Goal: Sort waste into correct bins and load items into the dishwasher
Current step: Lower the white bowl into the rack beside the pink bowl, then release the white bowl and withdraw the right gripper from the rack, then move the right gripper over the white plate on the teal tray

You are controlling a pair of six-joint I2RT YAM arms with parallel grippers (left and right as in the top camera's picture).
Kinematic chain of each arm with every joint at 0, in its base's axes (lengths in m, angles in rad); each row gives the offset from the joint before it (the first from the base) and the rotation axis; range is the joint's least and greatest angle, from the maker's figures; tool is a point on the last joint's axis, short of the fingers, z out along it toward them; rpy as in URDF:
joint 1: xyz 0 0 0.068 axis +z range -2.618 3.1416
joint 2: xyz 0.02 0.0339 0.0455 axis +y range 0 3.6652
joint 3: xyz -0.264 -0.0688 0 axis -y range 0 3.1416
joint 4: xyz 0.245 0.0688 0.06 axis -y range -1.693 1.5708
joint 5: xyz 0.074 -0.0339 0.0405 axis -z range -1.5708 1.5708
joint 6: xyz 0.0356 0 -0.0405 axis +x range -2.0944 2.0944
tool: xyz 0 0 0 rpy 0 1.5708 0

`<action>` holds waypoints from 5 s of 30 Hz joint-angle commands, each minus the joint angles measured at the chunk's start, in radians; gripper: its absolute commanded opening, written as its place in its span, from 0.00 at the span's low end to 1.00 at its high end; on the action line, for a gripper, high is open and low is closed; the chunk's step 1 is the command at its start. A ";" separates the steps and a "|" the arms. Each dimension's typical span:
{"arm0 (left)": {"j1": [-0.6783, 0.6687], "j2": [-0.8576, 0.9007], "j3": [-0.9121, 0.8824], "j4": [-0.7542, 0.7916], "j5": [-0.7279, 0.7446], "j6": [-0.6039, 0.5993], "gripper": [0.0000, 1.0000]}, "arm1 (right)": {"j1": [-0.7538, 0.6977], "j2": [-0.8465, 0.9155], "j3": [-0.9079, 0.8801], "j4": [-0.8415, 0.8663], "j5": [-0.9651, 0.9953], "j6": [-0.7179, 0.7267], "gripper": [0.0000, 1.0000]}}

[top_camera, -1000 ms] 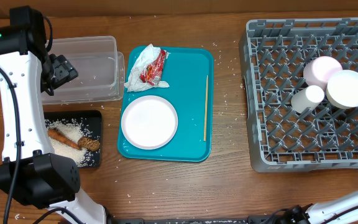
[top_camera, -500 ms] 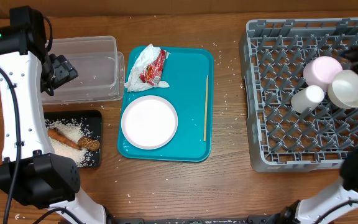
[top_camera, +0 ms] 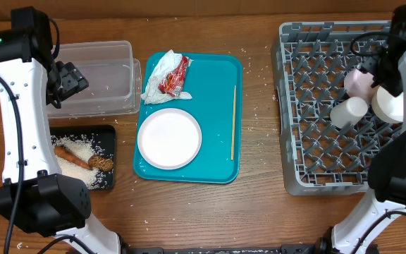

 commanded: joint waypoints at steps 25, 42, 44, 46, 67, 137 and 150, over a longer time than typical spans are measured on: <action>-0.013 -0.017 0.016 0.002 0.001 0.004 1.00 | -0.047 0.024 0.012 -0.029 -0.060 -0.069 0.04; -0.013 -0.017 0.016 0.002 0.001 0.004 1.00 | -0.342 -0.035 0.032 -0.109 -0.857 -0.254 0.04; -0.013 -0.017 0.016 0.002 0.001 0.004 1.00 | -0.404 -0.035 0.018 -0.103 -0.970 -0.312 0.04; -0.013 -0.017 0.016 0.002 0.001 0.004 1.00 | -0.464 -0.035 0.011 -0.110 -1.127 -0.394 0.04; -0.013 -0.017 0.016 0.001 0.001 0.004 1.00 | -0.585 -0.029 -0.276 -0.102 -1.497 -0.568 0.04; -0.013 -0.017 0.016 0.001 0.001 0.004 1.00 | -0.152 -0.346 -0.212 0.041 -0.783 -0.192 0.69; -0.013 -0.017 0.016 0.001 0.001 0.004 1.00 | 0.525 -0.185 -0.212 0.290 -0.491 -0.051 0.95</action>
